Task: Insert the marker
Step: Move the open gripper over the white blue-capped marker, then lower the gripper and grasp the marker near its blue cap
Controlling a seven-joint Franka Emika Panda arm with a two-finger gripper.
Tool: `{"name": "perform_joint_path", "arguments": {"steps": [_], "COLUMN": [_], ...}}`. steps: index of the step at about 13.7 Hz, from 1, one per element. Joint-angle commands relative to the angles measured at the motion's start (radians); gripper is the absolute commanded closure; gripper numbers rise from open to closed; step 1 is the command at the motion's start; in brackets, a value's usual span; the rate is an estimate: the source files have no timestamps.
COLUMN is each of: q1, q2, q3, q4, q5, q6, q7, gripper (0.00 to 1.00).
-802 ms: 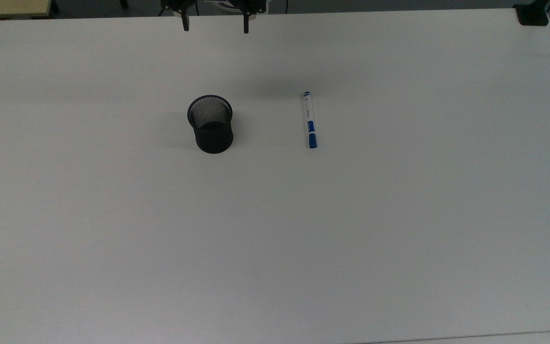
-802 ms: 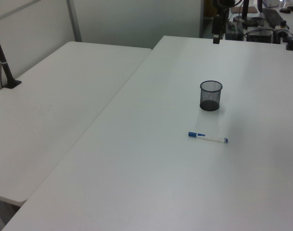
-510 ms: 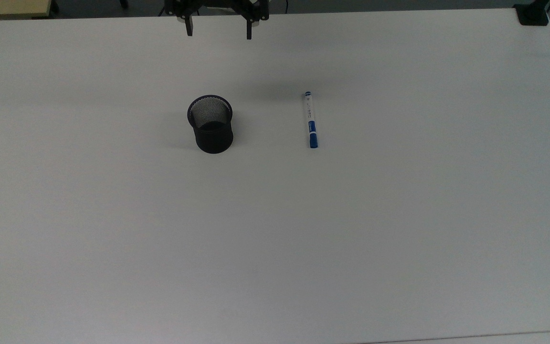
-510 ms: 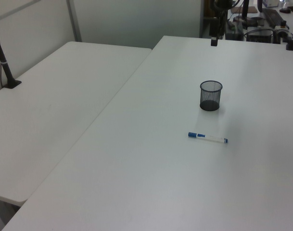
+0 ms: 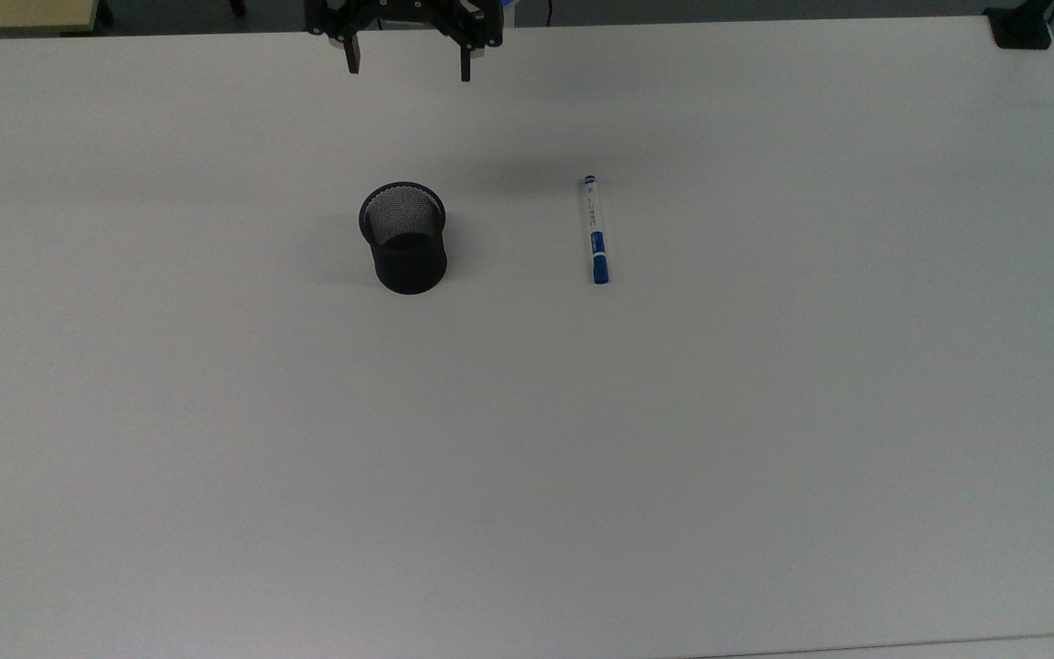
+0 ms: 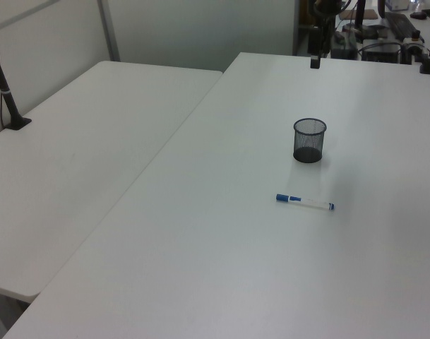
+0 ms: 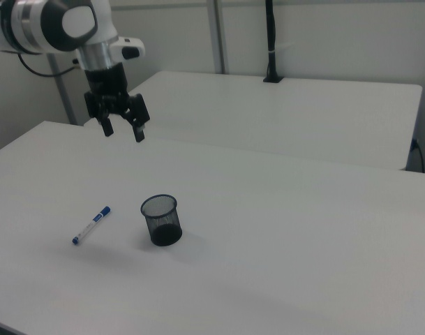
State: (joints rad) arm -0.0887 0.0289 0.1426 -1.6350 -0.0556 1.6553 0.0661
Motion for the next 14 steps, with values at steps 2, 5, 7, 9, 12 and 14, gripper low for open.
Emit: {"name": "perform_joint_path", "arguments": {"steps": [2, 5, 7, 9, 12, 14], "q1": [0.043, 0.104, 0.141, 0.165, 0.204, 0.230], "q2": [-0.003, 0.003, 0.044, 0.089, 0.147, 0.180], "q3": [0.012, 0.012, 0.012, 0.012, 0.012, 0.012], "q4": [-0.141, -0.258, -0.295, -0.295, -0.290, -0.289], "q5": [0.007, 0.007, 0.007, -0.001, -0.007, -0.009], "q6": [0.089, 0.214, 0.302, 0.343, 0.402, 0.425], "q7": [0.006, 0.018, 0.059, 0.113, 0.168, 0.199], "gripper": [0.00, 0.00, 0.00, 0.00, 0.00, 0.00]}}
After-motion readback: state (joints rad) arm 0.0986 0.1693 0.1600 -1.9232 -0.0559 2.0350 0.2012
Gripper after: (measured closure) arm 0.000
